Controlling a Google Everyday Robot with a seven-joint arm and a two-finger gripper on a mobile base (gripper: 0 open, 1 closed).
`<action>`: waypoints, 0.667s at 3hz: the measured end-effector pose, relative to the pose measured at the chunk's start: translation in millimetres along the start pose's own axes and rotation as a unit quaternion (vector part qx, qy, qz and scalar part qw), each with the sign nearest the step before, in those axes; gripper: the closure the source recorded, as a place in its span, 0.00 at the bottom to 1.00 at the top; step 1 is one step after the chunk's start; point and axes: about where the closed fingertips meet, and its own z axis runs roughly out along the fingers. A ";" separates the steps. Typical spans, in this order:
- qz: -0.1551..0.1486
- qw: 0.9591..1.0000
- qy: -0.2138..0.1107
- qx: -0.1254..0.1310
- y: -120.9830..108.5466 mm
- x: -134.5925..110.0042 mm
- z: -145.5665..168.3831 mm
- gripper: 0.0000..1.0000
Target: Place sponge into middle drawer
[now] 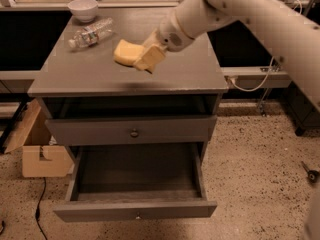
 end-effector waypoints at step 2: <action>0.120 0.992 -0.001 0.033 42.2 91.8 -23.2 1.00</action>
Offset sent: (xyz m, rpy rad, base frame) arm -0.0327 -0.0470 -0.0169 0.0791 0.0587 -0.1694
